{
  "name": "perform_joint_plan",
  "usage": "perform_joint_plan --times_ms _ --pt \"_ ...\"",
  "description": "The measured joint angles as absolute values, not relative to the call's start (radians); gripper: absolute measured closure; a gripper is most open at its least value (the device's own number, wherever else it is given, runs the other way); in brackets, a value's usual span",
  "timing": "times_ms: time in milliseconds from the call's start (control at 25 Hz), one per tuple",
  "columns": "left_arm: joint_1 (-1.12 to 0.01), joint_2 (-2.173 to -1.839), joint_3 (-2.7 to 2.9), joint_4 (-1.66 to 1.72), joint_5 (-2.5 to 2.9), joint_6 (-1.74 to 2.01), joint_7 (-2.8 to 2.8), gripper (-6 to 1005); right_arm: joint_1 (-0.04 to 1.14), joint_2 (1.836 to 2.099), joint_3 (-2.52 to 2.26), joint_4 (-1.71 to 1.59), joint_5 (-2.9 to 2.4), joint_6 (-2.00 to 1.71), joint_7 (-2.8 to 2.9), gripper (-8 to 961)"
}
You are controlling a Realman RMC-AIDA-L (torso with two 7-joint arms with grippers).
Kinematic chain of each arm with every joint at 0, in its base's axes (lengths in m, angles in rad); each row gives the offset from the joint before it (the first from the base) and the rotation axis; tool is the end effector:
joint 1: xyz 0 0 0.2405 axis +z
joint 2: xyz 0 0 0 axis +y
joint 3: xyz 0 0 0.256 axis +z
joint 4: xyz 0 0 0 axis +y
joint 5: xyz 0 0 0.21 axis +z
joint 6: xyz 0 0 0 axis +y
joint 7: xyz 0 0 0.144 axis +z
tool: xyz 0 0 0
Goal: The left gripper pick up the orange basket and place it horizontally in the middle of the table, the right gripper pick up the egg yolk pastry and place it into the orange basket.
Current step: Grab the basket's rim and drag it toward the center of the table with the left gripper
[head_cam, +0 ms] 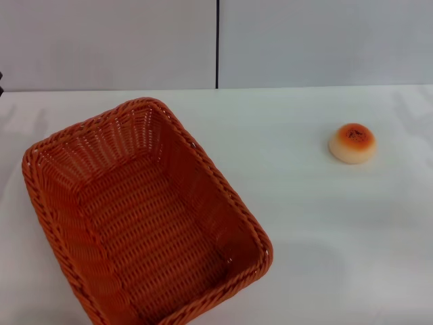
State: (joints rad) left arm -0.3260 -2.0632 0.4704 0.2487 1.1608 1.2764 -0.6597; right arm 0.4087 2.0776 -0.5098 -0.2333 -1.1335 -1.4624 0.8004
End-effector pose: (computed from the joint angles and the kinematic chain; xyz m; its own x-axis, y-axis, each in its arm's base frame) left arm -0.3737 0.3004 0.0505 0.6159 -0.0262 0.7874 0.7714 -0.1832 -0.6094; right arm 0.3187 0.3205 0.0460 0.4358 0.1452 -0.8882 -0.7975 -0.3951 -0.4559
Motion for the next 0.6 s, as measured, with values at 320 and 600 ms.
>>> perform_joint_plan --times_ms 320,600 --pt "-0.306 -2.062 0.472 0.22 1.157 1.304 -0.665 608 0.411 2.076 -0.509 -0.226 -1.134 -1.469 0.803 346" --pt "-0.3 -2.06 0.494 0.243 1.163 1.332 -0.668 627 0.407 2.077 -0.51 -0.208 -1.132 -1.464 0.8 346"
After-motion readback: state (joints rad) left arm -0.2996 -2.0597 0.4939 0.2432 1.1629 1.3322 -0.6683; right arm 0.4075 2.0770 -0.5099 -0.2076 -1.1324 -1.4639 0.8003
